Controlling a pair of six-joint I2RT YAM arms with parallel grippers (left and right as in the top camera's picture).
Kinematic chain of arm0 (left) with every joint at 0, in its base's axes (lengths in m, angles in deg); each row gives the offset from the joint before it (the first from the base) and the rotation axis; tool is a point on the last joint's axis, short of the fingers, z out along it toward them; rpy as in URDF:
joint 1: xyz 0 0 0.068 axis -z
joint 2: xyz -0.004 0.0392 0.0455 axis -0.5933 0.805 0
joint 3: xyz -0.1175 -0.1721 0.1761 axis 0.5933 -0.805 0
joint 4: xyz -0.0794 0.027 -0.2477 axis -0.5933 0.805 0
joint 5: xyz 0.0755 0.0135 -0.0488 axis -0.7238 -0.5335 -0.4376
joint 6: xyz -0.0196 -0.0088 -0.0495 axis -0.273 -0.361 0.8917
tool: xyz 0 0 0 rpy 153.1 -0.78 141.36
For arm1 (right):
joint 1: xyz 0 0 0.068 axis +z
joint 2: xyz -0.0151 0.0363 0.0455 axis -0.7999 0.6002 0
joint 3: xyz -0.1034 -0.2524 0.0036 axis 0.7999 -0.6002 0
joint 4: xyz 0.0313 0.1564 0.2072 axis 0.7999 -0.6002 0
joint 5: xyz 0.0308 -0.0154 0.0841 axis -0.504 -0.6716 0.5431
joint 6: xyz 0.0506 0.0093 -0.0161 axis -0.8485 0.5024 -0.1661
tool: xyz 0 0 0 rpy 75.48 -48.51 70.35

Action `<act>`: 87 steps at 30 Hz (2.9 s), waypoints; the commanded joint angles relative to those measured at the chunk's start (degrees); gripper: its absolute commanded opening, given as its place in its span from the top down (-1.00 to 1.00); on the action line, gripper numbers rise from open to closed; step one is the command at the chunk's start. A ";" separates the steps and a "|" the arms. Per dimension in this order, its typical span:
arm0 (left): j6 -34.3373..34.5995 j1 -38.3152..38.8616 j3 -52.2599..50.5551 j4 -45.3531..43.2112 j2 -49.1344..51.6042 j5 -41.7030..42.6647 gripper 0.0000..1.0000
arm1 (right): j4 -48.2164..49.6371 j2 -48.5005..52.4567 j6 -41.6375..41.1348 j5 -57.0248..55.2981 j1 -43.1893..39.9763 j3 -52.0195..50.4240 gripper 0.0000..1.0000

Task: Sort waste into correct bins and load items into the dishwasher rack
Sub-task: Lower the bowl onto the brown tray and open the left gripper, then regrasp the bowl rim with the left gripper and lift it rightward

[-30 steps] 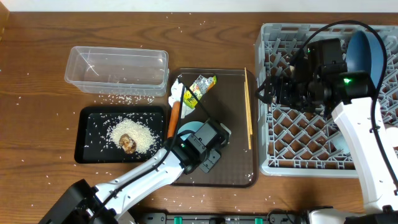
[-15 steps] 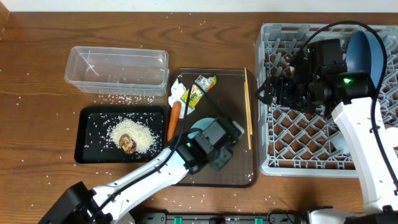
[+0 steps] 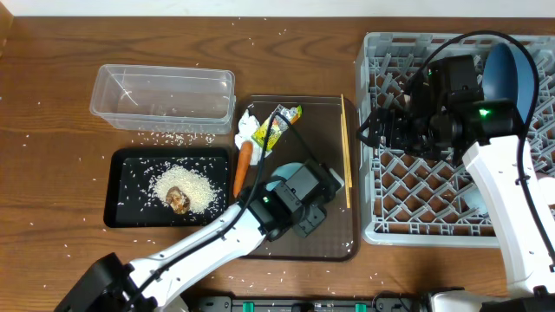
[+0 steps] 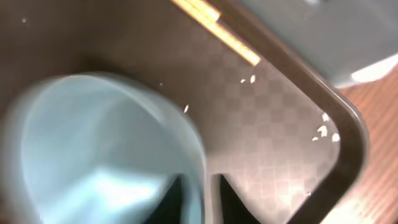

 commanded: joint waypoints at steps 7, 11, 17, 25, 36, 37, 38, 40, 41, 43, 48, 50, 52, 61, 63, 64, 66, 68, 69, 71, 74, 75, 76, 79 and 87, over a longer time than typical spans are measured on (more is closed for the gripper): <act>2.49 -0.11 1.95 0.20 3.69 -3.39 0.31 | -2.19 -0.90 -0.57 -0.33 0.50 0.26 -0.98; 7.91 -0.81 5.62 2.97 -0.94 -7.85 0.13 | -2.60 -0.90 -0.57 -0.37 0.50 0.26 -0.99; 12.83 -7.08 7.48 6.60 -9.33 -9.07 -0.08 | -2.73 -0.90 -0.57 -0.37 0.50 0.26 -0.98; 24.79 -20.74 4.44 14.16 -2.32 -0.07 -0.27 | -2.10 -0.90 -0.57 -0.39 0.50 0.26 -0.98; 24.57 -21.64 4.44 13.88 8.70 8.28 -0.32 | -1.88 -0.90 -0.55 -0.42 0.50 0.26 -0.98; 24.57 -21.66 4.57 13.88 8.24 9.14 -0.32 | -1.90 -0.90 -0.57 -0.42 0.50 0.26 -0.99; 24.57 -21.66 4.72 13.88 7.72 9.55 -0.32 | -1.90 -0.87 -0.57 -0.42 0.50 0.26 -0.99; 24.57 -21.66 5.25 13.88 6.10 9.62 -0.32 | -1.88 -0.90 -0.57 -0.42 0.50 0.26 -0.99; 24.57 -21.66 5.53 13.88 5.16 9.62 -0.32 | -1.86 -0.87 -0.57 -0.42 0.50 0.26 -0.99; 24.57 -21.64 6.08 13.84 2.78 9.64 -0.32 | -1.86 -0.87 -0.57 -0.42 0.50 0.26 -0.98; 24.55 -20.96 6.19 13.68 -1.44 9.66 -0.32 | -1.86 -0.87 -0.57 -0.42 0.50 0.26 -0.99; 24.52 -20.00 5.99 13.57 -1.14 9.64 -0.32 | -1.81 -0.87 -0.57 -0.44 0.50 0.26 -0.99; 24.50 -18.49 5.38 12.94 -0.04 9.64 -0.32 | -1.77 -0.87 -0.57 -0.52 0.50 0.26 -0.99; 22.60 -12.92 5.01 11.50 8.04 5.42 -0.31 | -1.68 -0.87 -0.57 -1.75 0.50 0.26 -0.98; 22.60 -12.85 5.01 11.43 9.66 3.08 -0.22 | -1.79 -0.87 -0.57 -1.73 0.50 0.26 -0.99; 22.56 -12.85 4.98 11.19 10.62 2.67 -0.16 | -1.84 -0.87 -0.57 -1.73 0.50 0.26 -0.98; 22.14 -12.85 4.98 10.56 12.11 2.56 0.06 | -2.01 -0.87 -0.57 -1.73 0.50 0.26 -0.99; 22.18 -12.85 4.98 9.92 13.57 2.62 0.28 | -2.16 -0.87 -0.57 -1.73 0.50 0.26 -0.99; 22.16 -12.85 5.01 9.73 14.12 2.80 0.36 | -2.27 -0.87 -0.57 -1.73 0.50 0.26 -0.98; 22.16 -12.85 4.98 9.75 14.58 3.23 0.61 | -2.32 -0.87 -0.57 -1.73 0.50 0.26 -0.99; 21.92 -12.92 5.05 10.21 13.70 3.48 0.88 | -2.54 -0.87 -0.57 -1.70 0.50 0.26 -0.99; 21.92 -12.94 5.20 10.64 13.07 3.45 0.88 | -2.62 -0.87 -0.57 -1.70 0.50 0.26 -0.98; 21.70 -13.14 5.42 11.04 12.26 3.48 0.88 | -2.75 -0.87 -0.57 -1.73 0.50 0.26 -0.99; 21.73 -14.14 6.71 12.44 8.70 3.43 0.88 | -3.13 -0.87 -0.57 -1.70 0.50 0.26 -0.99; 19.98 -19.34 8.68 13.90 -5.27 3.34 0.88 | -3.34 -0.87 -0.57 -1.31 0.63 0.26 -0.98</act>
